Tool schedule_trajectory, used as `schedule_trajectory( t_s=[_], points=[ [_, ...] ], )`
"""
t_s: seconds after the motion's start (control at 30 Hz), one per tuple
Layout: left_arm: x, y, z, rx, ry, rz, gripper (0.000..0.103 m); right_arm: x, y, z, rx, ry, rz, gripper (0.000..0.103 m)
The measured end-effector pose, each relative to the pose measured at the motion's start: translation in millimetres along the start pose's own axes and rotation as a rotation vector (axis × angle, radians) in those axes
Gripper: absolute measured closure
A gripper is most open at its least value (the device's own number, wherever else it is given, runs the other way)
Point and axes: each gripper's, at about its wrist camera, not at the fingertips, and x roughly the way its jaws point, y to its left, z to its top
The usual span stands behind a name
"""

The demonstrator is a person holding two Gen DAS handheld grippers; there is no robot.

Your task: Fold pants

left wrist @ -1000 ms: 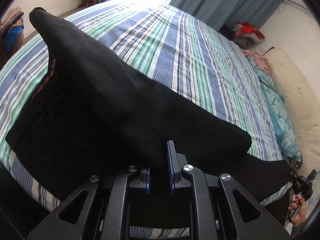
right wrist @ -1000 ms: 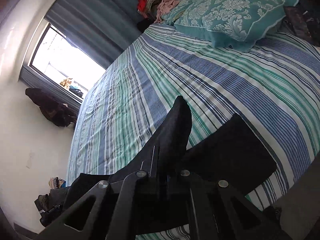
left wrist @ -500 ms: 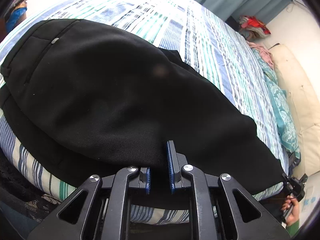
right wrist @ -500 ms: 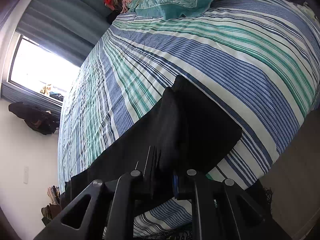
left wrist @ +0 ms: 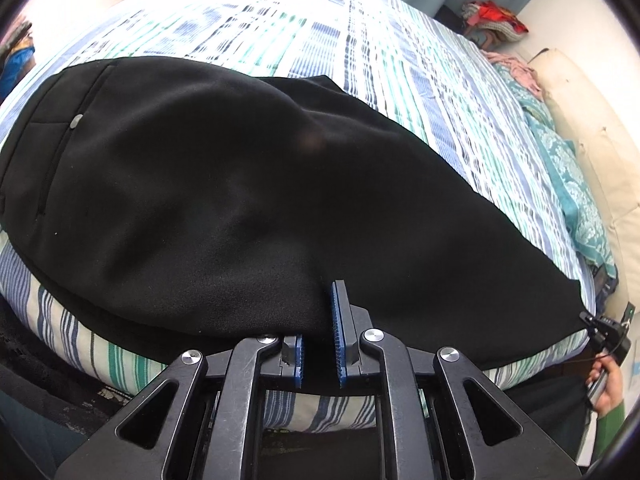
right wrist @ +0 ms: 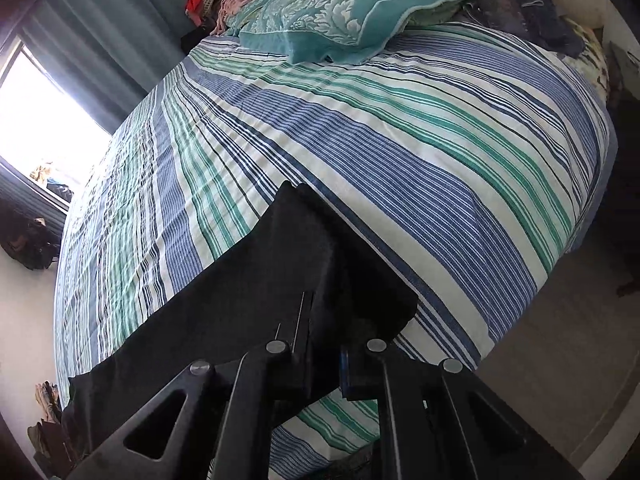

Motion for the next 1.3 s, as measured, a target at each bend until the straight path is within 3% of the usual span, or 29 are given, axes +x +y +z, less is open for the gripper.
schedule_trajectory(
  t_s=[0.17, 0.93, 1.13, 1.3],
  points=[
    [5.6, -2.6, -4.2, 0.008, 0.007, 0.016, 0.092, 7.0, 1.8, -2.3, -0.025, 0.029, -0.038, 0.093],
    [21.6, -17.1, -9.8, 0.058, 0.028, 0.058, 0.092, 9.0, -4.0, -9.4, 0.0, 0.053, -0.036, 0.093],
    [30.8, -17.7, -11.0, 0.065, 0.068, 0.067, 0.093, 21.4, -11.8, -10.9, 0.03, 0.14, 0.008, 0.091],
    [32.9, -19.0, -10.9, 0.085, 0.08, 0.076, 0.093, 19.0, -14.2, -13.9, 0.034, 0.14, 0.036, 0.089]
  ],
)
